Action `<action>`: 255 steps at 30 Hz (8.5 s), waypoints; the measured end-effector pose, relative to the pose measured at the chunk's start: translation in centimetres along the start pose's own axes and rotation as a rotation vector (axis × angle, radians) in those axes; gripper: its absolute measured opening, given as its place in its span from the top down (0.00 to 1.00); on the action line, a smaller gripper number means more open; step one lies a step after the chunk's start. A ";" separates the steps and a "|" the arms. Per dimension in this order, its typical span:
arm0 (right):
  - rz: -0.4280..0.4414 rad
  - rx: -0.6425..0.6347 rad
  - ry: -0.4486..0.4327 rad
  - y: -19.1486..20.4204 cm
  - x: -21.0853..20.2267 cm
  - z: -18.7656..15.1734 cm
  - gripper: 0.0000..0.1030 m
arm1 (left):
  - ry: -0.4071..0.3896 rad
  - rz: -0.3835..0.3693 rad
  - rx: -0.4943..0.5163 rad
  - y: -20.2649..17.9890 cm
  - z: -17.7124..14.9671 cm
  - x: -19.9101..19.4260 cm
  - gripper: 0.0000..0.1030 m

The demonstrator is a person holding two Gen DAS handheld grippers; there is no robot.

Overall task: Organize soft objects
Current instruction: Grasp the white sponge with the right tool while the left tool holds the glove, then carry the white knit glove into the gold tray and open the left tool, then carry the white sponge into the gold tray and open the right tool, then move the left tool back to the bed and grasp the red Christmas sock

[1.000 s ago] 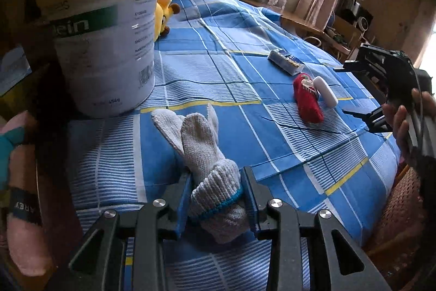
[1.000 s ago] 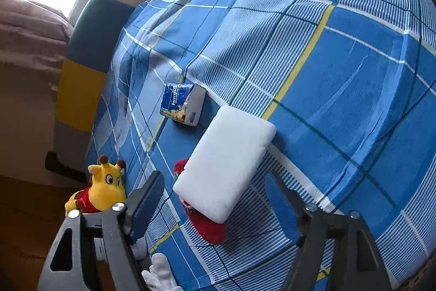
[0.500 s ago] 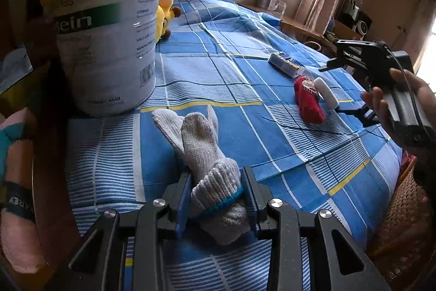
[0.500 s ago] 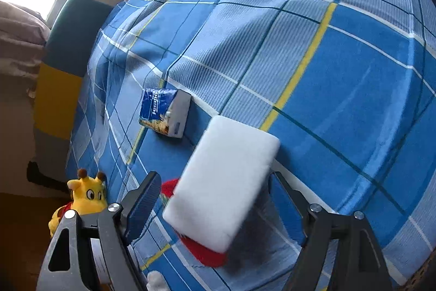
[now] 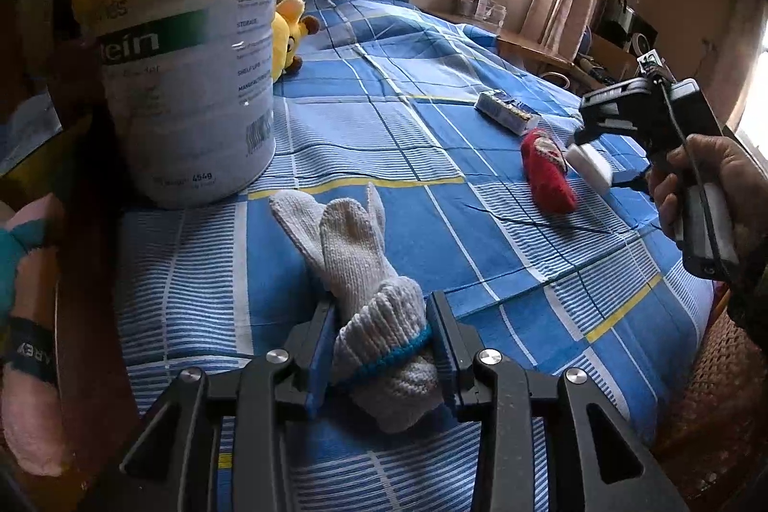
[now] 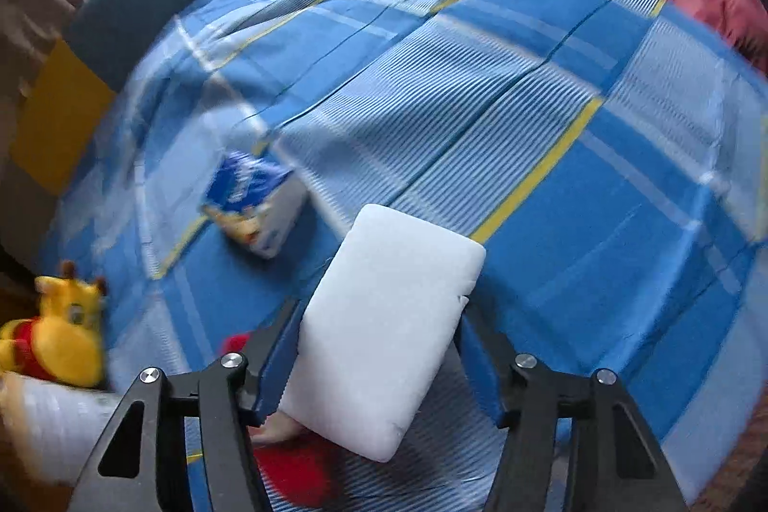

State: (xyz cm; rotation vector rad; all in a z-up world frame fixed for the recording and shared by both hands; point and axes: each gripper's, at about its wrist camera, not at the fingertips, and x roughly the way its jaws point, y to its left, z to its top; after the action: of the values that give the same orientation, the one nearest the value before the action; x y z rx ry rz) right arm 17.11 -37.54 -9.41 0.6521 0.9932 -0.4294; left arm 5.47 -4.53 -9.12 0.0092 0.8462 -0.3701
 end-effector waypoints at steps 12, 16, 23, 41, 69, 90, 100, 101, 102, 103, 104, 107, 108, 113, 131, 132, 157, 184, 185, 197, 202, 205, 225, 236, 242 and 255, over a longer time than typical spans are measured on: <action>-0.203 -0.202 0.026 1.9 2.3 -0.5 0.33 | -0.001 0.011 -0.007 -0.2 -0.1 -0.1 0.63; -0.207 -0.205 0.013 2.0 2.5 -0.5 0.32 | 0.002 0.013 -0.008 -0.2 0.0 -0.2 0.63; -0.224 -0.233 -0.007 2.2 2.3 -0.9 0.32 | 0.010 0.025 -0.011 -0.3 0.0 -0.7 0.65; -0.228 -0.256 -0.017 2.2 2.0 -1.1 0.32 | -0.018 0.060 -0.012 -0.5 0.2 -3.8 0.67; -0.225 -0.283 -0.024 2.3 1.7 -1.3 0.34 | -0.157 0.167 -0.127 4.3 1.4 -11.4 0.67; -0.235 -0.301 -0.030 2.5 1.5 -1.4 0.34 | -0.161 0.351 -0.296 12.8 -0.9 -14.4 0.67; -0.234 -0.297 -0.031 2.4 1.4 -1.3 0.35 | -0.078 0.511 -0.469 21.8 -5.2 -15.5 0.66; -0.235 -0.299 -0.031 2.4 1.4 -1.3 0.35 | -0.062 0.528 -0.481 22.6 -5.7 -15.4 0.65; -0.235 -0.299 -0.032 2.4 1.4 -1.3 0.35 | -0.049 0.539 -0.490 23.0 -6.2 -15.3 0.64; -0.235 -0.298 -0.032 2.4 1.4 -1.3 0.35 | -0.038 0.549 -0.506 23.6 -6.6 -15.1 0.63; -0.236 -0.297 -0.032 2.4 1.4 -1.3 0.35 | -0.033 0.552 -0.516 24.0 -7.1 -15.1 0.62; -0.243 -0.303 -0.037 2.6 1.4 -1.3 0.35 | -0.029 0.574 -0.517 24.3 -7.5 -15.0 0.50; -0.244 -0.303 -0.038 2.6 1.4 -1.4 0.35 | -0.034 0.574 -0.523 24.4 -7.7 -15.2 0.48; -0.250 -0.307 -0.043 2.7 1.3 -1.4 0.35 | -0.074 0.579 -0.511 23.9 -7.3 -15.9 0.44; -0.231 -0.328 -0.164 4.9 -1.6 0.5 0.37 | -0.145 0.551 -0.460 22.1 -5.6 -18.2 0.36; -0.225 -0.342 -0.177 5.7 -2.1 0.9 0.37 | -0.147 0.548 -0.459 22.1 -5.6 -18.2 0.36; 0.667 -1.294 -0.021 38.3 -15.9 -27.8 0.38 | -0.219 0.594 -0.568 25.4 -6.7 -21.7 0.32; 0.667 -1.297 0.237 31.6 -10.9 -36.6 0.27 | -0.240 0.574 -0.569 24.5 -6.8 -22.8 0.25; 0.671 -1.288 0.235 31.3 -11.1 -36.2 0.27 | -0.241 0.571 -0.562 24.3 -6.7 -22.8 0.25; 0.607 -1.167 0.008 25.3 -14.4 -27.4 0.27 | -0.222 0.507 -0.429 20.3 -5.2 -21.6 0.24; 0.546 -1.047 -0.055 22.5 -14.2 -21.9 0.27 | -0.208 0.479 -0.368 18.4 -4.1 -20.6 0.24; 0.510 -0.966 -0.083 20.8 -13.9 -18.7 0.27 | -0.194 0.466 -0.340 17.3 -3.6 -20.0 0.24; 0.132 -0.224 -0.299 2.1 -8.7 -1.3 0.27 | -0.124 0.334 -0.104 9.0 1.6 -14.2 0.24; 0.191 0.114 -0.282 -4.5 -8.7 0.4 0.27 | -0.011 0.136 0.070 1.1 4.9 -6.3 0.25; 0.206 0.137 -0.253 -4.8 -8.3 0.2 0.27 | 0.068 -0.030 0.135 -4.0 7.1 -1.0 0.25; 0.260 0.140 -0.191 -4.6 -7.3 0.2 0.27 | 0.142 -0.142 0.226 -13.3 12.1 9.4 0.34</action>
State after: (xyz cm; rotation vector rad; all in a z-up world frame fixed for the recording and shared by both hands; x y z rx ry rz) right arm 10.86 -40.79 -4.41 0.8383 0.6910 -0.3262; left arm 15.66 -21.81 -6.17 0.1882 0.9439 -0.6029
